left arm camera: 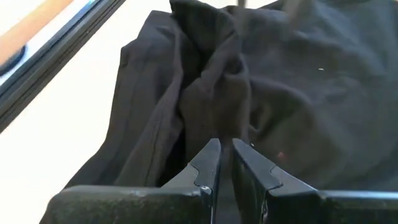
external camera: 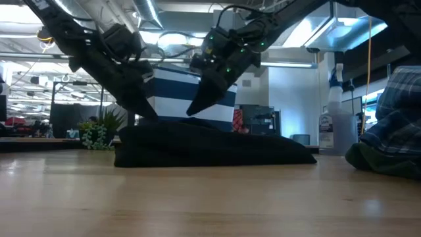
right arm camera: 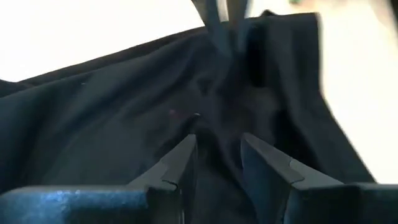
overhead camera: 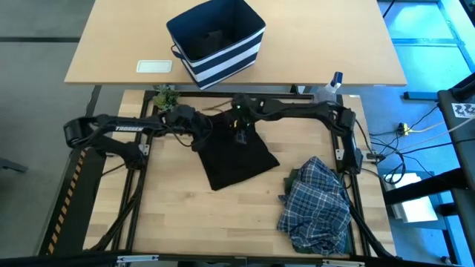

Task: Fold Laundry from Bin
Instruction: Fold the black shirt

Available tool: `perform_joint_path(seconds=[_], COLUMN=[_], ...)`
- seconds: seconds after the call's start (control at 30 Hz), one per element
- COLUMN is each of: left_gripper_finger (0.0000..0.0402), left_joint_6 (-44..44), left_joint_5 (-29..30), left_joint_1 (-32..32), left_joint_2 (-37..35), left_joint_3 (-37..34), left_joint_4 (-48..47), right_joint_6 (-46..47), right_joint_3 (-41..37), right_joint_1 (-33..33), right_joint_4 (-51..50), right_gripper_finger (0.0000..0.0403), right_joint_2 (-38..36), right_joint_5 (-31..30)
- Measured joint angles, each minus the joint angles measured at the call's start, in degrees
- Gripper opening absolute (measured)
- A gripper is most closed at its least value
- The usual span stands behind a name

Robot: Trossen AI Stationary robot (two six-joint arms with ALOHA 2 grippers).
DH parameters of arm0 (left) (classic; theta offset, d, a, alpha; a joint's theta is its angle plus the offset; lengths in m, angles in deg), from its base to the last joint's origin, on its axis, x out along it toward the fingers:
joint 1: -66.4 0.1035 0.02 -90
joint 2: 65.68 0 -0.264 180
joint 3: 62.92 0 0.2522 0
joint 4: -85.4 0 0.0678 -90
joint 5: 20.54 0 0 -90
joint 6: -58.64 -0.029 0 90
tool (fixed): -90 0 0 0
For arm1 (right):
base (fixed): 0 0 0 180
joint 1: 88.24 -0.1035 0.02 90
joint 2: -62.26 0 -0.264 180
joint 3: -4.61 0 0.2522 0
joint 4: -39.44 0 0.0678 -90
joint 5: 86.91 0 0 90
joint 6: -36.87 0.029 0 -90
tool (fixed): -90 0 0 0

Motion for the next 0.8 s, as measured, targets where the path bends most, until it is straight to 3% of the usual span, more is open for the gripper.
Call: perform_joint_path(seconds=[0.3, 0.6, 0.8], left_gripper_finger=[0.0034, 0.0034, 0.0034], left_joint_6=[2.8, 3.1, 3.0], left_joint_5=[-0.2, -0.1, 0.3], left_joint_1=[-0.5, -0.5, -0.5], left_joint_2=[4.7, 4.7, 4.6], left_joint_3=[0.0, 0.0, 0.0], left_joint_4=[4.0, 3.9, 3.9], right_joint_6=[-0.6, -0.3, 7.3], right_joint_3=[0.0, 0.1, 0.0], right_joint_1=[0.6, 3.5, 6.1], right_joint_4=[-0.5, 0.7, 5.3], right_gripper_finger=[0.0117, 0.0012, 0.0005], right_joint_2=[0.9, 3.4, 3.5], right_joint_5=[-5.4, -6.3, -7.9])
